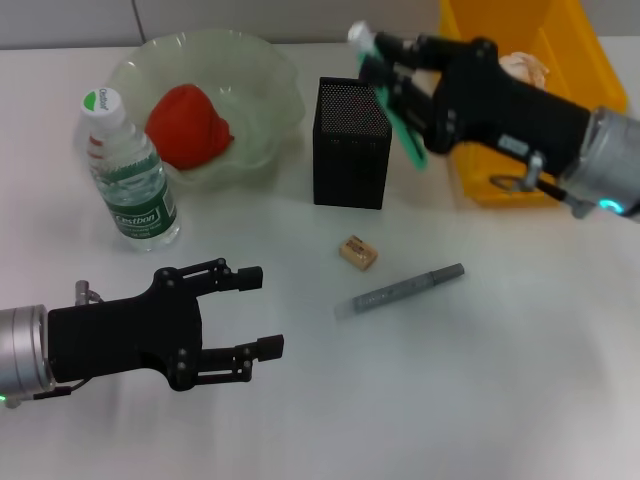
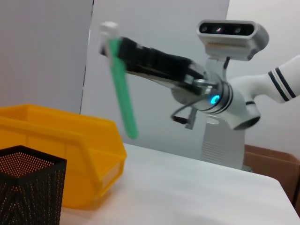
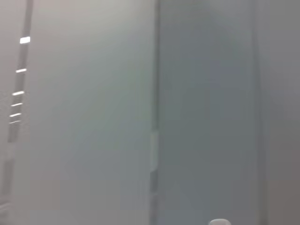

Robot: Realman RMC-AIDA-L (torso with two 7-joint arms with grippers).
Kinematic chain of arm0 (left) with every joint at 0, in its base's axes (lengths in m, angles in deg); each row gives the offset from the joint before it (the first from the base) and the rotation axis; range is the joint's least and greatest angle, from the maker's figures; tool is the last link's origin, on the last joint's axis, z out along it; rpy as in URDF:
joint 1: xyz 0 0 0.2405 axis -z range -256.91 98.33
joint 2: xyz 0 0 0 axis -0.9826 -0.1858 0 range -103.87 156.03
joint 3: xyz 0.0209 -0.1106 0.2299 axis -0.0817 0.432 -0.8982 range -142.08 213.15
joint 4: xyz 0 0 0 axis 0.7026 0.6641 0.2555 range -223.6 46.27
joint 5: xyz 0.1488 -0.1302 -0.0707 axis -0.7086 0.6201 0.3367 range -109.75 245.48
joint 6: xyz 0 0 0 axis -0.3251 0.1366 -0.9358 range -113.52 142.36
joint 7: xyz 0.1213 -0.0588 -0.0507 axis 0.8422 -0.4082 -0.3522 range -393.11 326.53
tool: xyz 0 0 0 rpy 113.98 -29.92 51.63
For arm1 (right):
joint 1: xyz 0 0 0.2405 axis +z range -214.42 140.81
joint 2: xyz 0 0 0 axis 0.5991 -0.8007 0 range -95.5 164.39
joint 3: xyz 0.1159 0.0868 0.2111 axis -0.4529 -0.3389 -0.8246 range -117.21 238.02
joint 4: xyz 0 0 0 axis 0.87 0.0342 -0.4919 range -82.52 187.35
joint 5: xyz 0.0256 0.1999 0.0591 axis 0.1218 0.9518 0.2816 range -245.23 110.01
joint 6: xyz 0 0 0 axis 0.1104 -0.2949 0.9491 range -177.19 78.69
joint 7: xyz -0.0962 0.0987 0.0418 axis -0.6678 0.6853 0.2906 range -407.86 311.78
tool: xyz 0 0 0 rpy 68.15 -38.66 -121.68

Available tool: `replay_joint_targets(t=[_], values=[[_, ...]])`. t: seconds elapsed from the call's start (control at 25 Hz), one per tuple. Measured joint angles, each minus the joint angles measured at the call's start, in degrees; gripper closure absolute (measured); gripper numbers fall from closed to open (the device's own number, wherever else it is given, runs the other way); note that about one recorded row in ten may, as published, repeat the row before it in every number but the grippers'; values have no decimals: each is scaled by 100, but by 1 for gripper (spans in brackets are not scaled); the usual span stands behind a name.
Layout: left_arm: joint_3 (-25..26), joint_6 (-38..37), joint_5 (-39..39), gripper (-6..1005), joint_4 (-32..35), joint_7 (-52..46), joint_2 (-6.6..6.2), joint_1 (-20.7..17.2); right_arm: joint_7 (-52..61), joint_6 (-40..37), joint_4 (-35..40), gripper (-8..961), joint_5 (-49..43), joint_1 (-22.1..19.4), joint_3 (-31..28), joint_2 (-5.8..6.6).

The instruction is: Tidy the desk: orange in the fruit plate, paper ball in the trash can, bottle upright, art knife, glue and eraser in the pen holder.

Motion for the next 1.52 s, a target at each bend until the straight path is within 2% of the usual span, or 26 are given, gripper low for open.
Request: replay_joint_targets(t=[0.2,0.4,0.84,1.16,1.52], values=[[3,-11,28,200,-22,9,6,-2,-750,288,-697,771,868,339,-1,-25],[6,-13,46,200,-36,43,6,-2,-1404,597,-965,770,1111,633,-4,-36],[128,9,52,200,-115,76,17,-21,-1157,1264,-1084,770,1134,1062,-31,-36],[167,564,41,200,-307,110,24,107,-1198,1440,-1390,771,1141,1356,-230,-36],[159,691,-15,200,-269,294,-3,67,-1198,1771,-1439,771,1142,1534,-304,-36]])
